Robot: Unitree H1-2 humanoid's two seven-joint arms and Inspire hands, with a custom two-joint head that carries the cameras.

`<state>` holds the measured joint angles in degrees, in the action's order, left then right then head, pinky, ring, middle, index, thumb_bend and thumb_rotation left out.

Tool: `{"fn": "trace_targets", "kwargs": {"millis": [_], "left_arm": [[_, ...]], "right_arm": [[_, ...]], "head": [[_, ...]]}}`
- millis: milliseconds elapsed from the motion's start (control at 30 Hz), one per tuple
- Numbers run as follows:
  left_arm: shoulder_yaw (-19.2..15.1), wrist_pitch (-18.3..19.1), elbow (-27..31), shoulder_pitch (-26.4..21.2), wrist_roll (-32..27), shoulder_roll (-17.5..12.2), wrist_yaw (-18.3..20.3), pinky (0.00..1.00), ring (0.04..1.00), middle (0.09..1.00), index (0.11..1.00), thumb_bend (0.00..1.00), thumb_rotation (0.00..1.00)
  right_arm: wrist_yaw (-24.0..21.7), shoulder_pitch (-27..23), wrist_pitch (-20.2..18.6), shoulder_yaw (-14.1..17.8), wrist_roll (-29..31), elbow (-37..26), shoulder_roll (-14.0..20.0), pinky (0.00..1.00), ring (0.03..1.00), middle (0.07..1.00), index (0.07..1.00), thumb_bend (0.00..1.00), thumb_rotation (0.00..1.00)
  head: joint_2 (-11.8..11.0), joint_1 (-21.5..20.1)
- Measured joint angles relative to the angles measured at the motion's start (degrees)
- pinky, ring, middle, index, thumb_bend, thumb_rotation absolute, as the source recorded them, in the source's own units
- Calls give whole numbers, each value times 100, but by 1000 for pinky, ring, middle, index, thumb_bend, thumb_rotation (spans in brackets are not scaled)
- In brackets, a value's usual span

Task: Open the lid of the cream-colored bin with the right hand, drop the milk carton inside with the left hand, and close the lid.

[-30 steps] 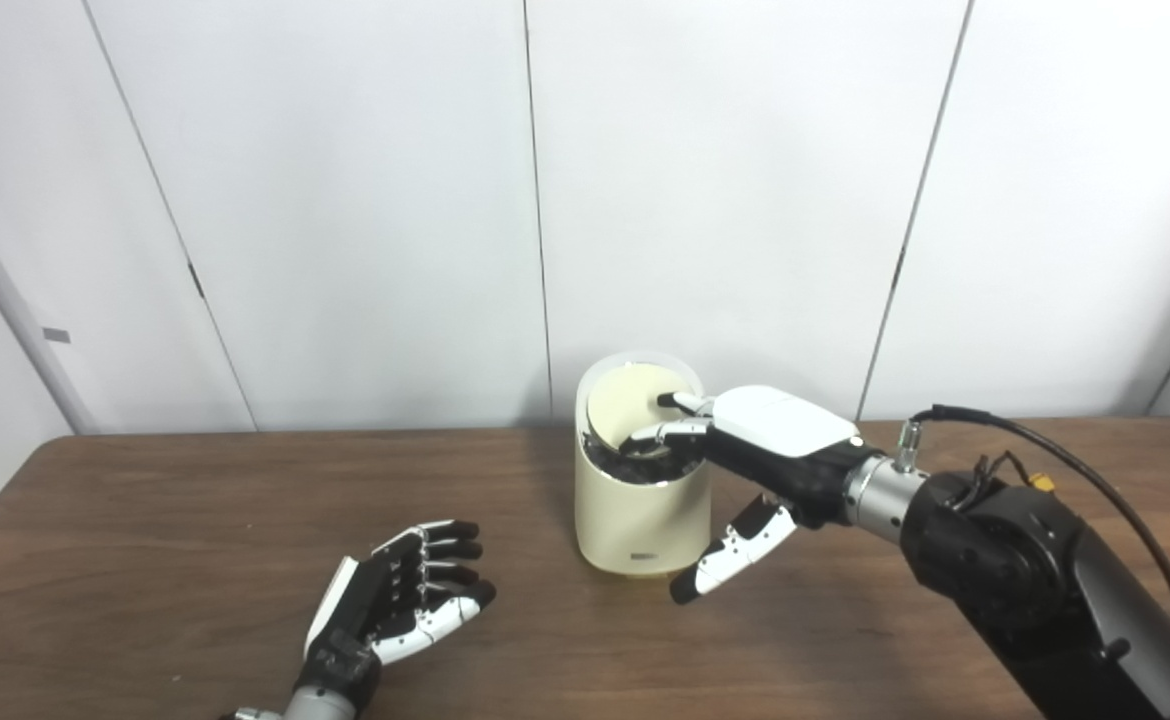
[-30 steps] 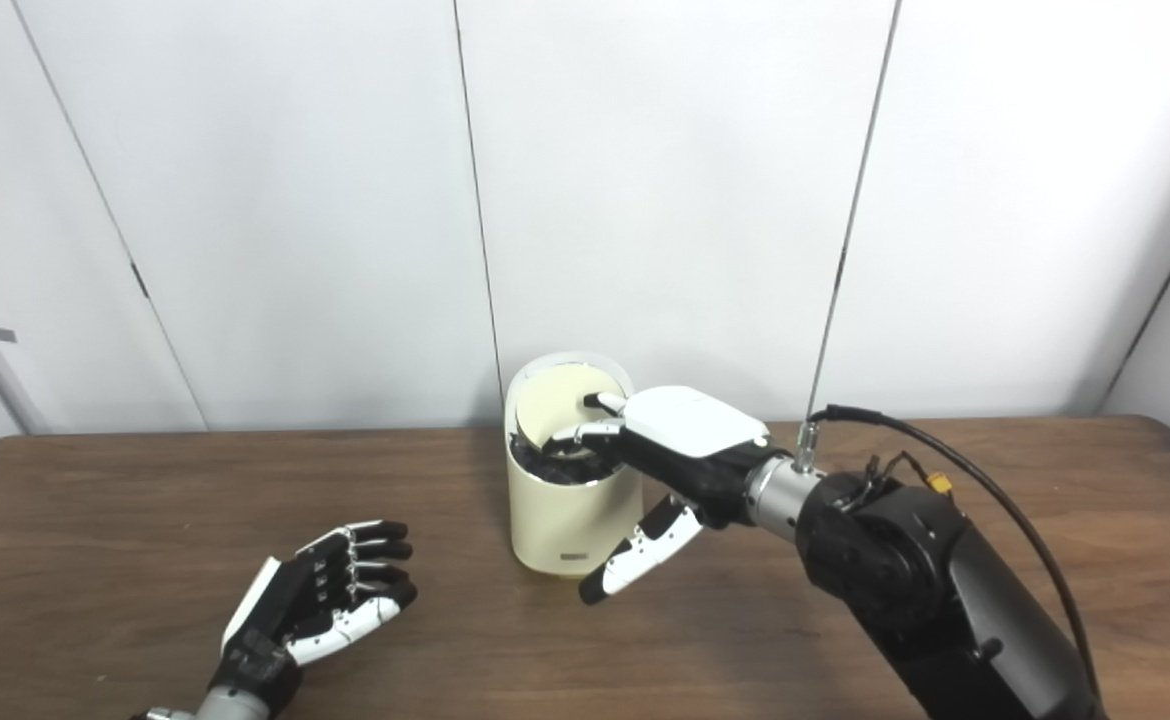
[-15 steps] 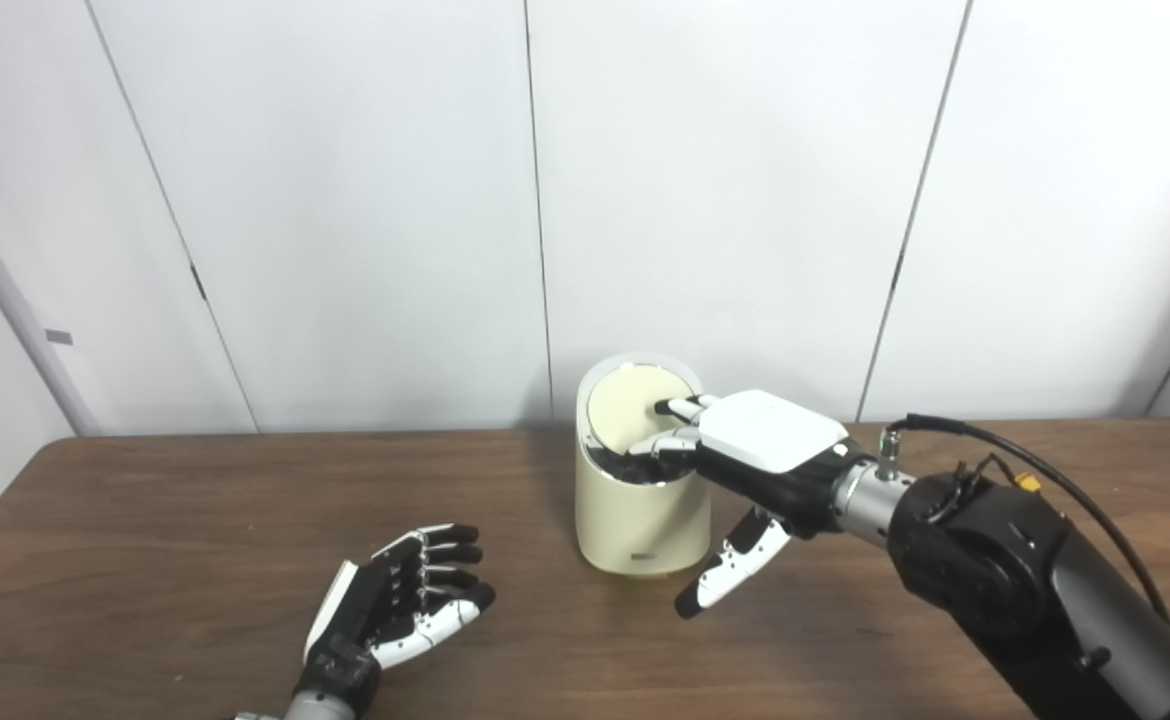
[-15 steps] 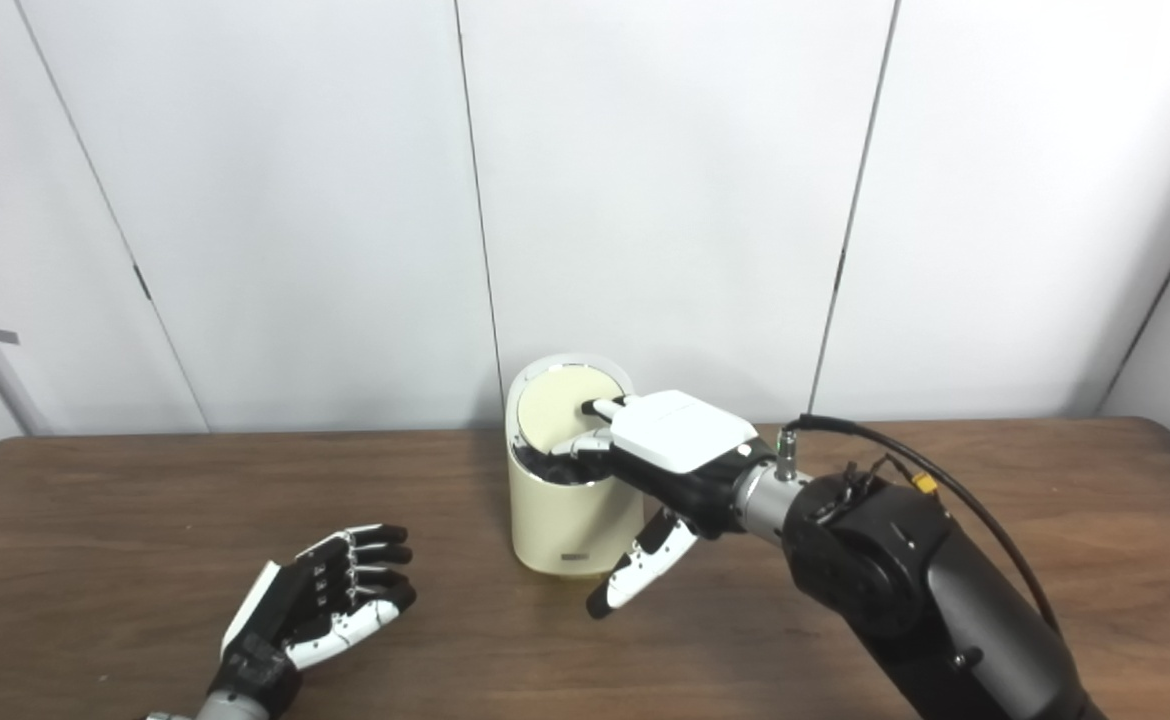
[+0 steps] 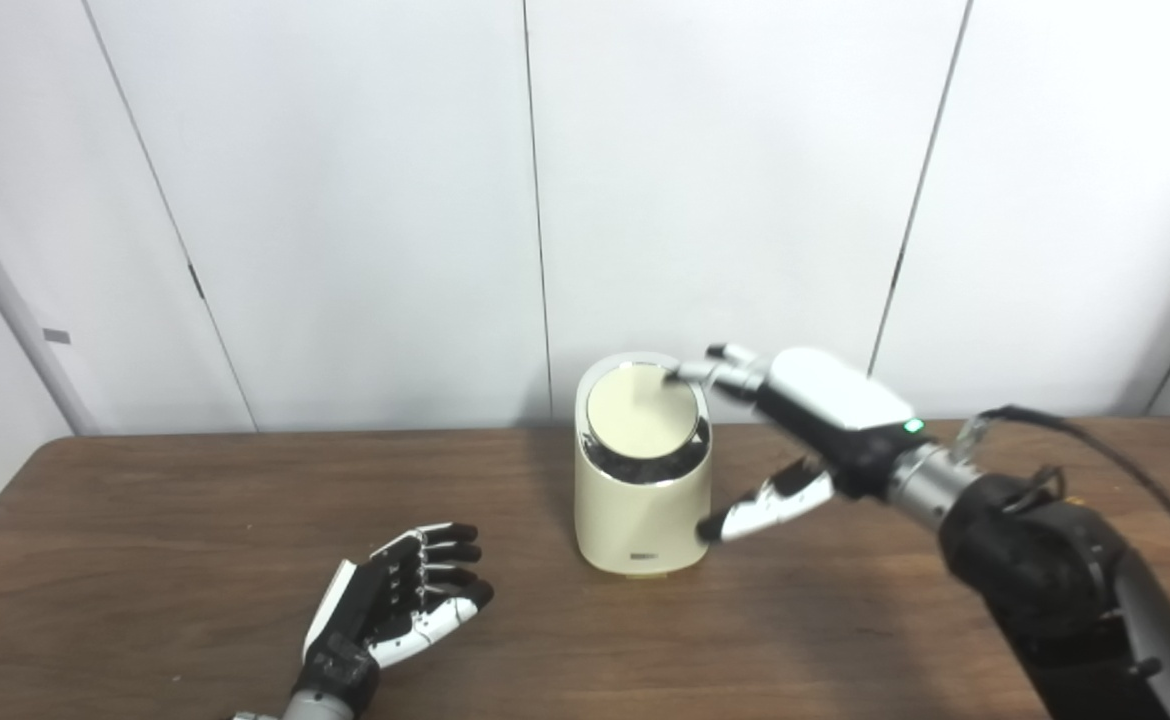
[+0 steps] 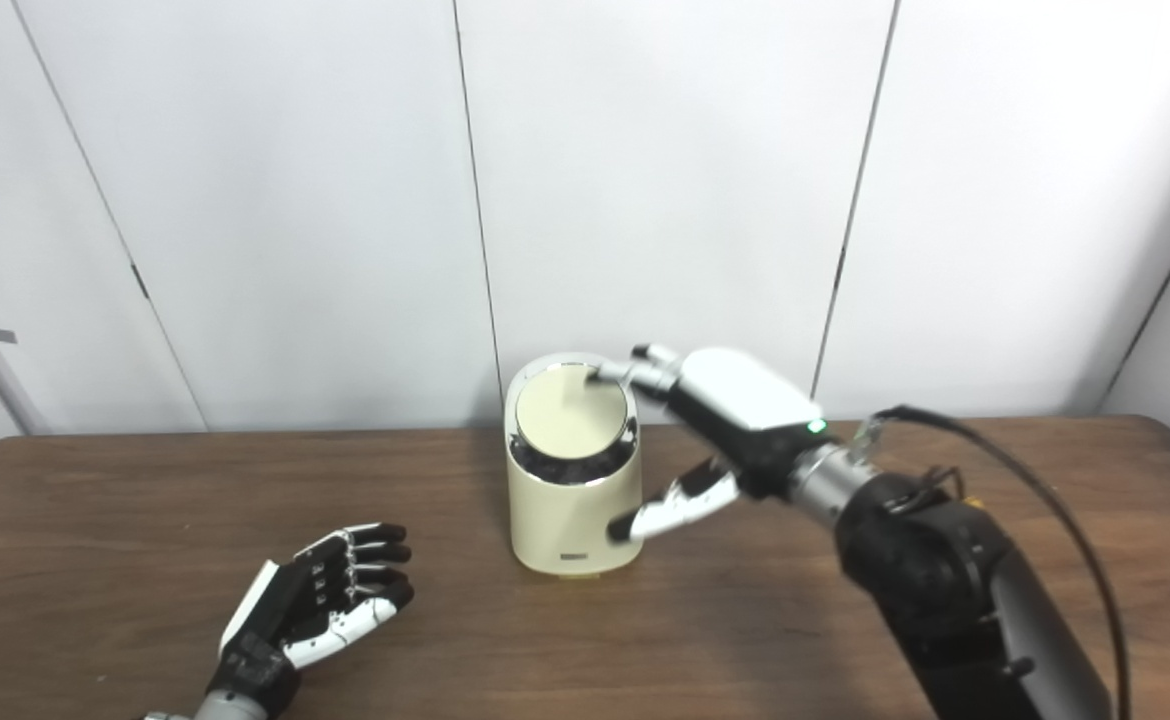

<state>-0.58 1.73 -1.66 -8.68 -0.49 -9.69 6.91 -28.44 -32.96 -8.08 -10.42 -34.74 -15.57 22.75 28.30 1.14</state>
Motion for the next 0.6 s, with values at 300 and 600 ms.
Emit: {"fn": "trace_targets", "kwargs": {"millis": [300,600], "left_arm": [[-13,-33,0,11,-27,0,56,543,645,705,745,702,258],[52,-321,-19,27,-178,-1,301,526,647,722,754,648,180]], "right_arm": [[392,770,-245,770,966,34,-141,918,997,988,922,778,262],[1076,1642,-12,1210,1766,915,-385,780,891,909,938,796,272]], "head": [[18,-70],[18,-105]]}}
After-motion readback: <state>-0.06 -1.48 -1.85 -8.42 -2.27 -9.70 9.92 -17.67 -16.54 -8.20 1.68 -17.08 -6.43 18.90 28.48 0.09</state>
